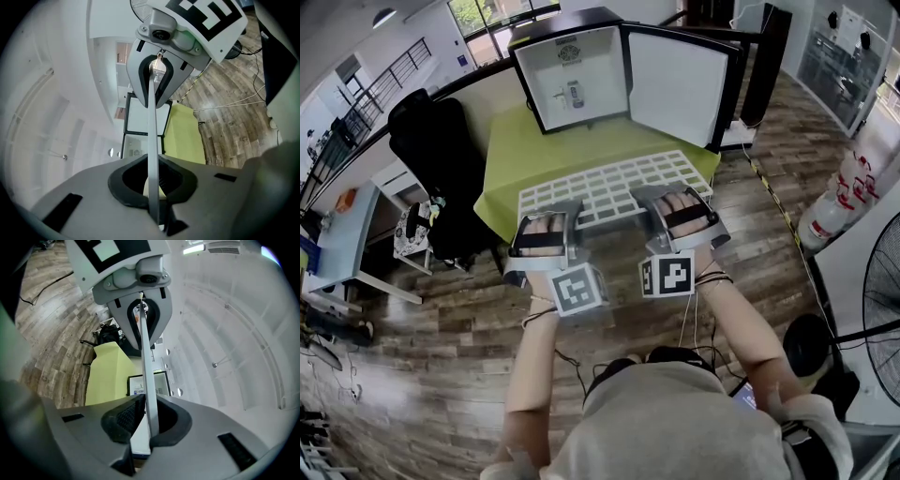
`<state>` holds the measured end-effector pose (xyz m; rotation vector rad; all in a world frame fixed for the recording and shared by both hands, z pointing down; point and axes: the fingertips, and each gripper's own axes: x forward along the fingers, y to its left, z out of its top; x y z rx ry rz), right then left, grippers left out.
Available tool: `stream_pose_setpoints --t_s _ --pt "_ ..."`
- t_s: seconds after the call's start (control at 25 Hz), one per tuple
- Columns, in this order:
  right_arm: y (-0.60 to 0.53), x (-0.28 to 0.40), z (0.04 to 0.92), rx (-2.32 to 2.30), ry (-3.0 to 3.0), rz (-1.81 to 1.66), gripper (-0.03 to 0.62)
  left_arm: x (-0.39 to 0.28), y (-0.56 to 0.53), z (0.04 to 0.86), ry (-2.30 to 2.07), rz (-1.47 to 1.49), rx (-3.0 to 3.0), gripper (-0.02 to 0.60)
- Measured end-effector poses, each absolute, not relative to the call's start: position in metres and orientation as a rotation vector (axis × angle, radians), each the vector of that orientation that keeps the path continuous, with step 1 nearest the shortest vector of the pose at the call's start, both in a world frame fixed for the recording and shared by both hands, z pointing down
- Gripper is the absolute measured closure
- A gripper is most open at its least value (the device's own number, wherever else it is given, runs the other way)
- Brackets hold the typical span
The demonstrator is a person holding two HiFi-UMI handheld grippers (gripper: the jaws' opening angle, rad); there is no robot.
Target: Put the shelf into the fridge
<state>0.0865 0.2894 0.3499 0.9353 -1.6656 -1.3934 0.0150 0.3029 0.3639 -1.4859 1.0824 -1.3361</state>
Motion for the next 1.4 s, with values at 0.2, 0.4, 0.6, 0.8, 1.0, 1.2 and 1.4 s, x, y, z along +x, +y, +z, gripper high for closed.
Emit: stream_pose_setpoints --t_s 0.2,0.4,0.6,0.8,1.0,1.2,1.4 --pt "0.284 0.074 0.352 0.962 -1.657 -1.382 0.544 0.002 0.297 0.365 1.052 -1.339 -1.472 0.537" --pt "0.279 0.065 0.359 0.973 -1.659 -1.348 0.549 -0.007 0.289 0.369 1.026 -1.333 -1.472 0.537" --pt "0.261 0.061 0.366 0.960 -1.652 -1.340 0.549 -0.011 0.272 0.376 1.036 -1.321 -1.489 0.537" --pt "0.223 0.054 0.374 0.945 -1.654 -1.345 0.549 -0.018 0.234 0.386 1.036 -1.328 -1.487 0.537" --pt "0.164 0.053 0.377 0.933 -1.660 -1.357 0.549 -0.019 0.176 0.389 1.051 -1.334 -1.493 0.537" --pt "0.097 0.053 0.369 0.923 -1.670 -1.381 0.548 -0.019 0.110 0.382 1.083 -1.335 -1.481 0.537" --pt "0.030 0.055 0.359 0.921 -1.672 -1.412 0.549 -0.015 0.045 0.370 1.105 -1.334 -1.455 0.537"
